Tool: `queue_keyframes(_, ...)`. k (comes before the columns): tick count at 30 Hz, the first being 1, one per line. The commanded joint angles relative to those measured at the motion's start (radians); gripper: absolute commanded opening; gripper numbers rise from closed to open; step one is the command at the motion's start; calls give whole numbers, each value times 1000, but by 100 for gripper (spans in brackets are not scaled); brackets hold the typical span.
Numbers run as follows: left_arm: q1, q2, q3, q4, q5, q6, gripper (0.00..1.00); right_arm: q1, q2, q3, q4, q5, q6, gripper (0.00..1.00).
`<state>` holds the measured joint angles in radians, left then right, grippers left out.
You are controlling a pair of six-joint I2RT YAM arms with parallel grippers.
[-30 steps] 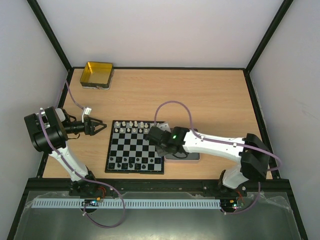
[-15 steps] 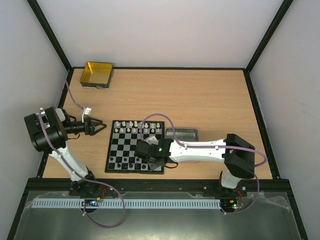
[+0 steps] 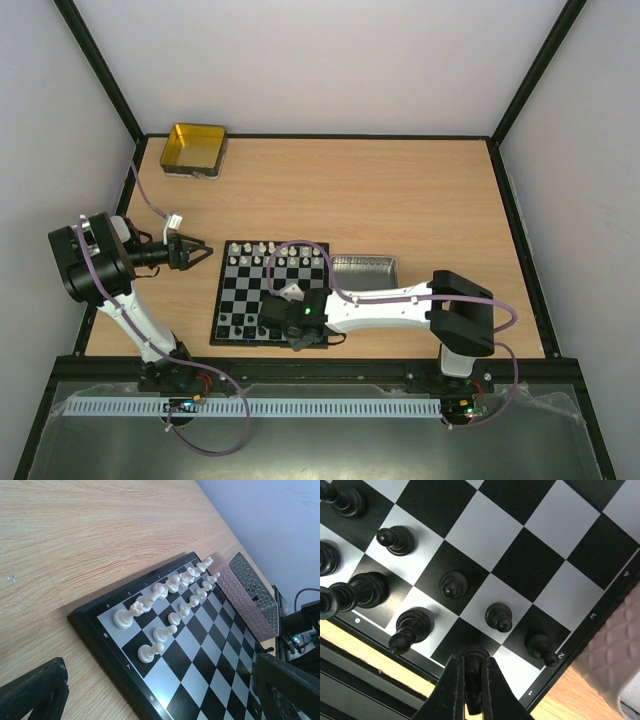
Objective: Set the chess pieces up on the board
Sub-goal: Place the chess piece on the chessboard.
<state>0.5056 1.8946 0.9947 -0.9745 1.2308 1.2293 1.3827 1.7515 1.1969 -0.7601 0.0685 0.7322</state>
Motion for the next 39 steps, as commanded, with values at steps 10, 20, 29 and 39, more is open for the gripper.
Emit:
queue_keyframes(10, 13, 11, 14, -25, 38, 58, 100, 12, 18, 13, 21, -25, -4, 2)
queue_keyframes(20, 13, 12, 14, -38, 41, 73, 100, 12, 19, 6, 26, -27, 8, 4)
queue_keyframes(29, 14, 10, 13, -45, 41, 83, 100, 11, 23, 2, 27, -26, 12, 7)
queue_keyframes(39, 16, 11, 13, -53, 43, 93, 100, 0, 26, -20, 40, -51, 18, 5)
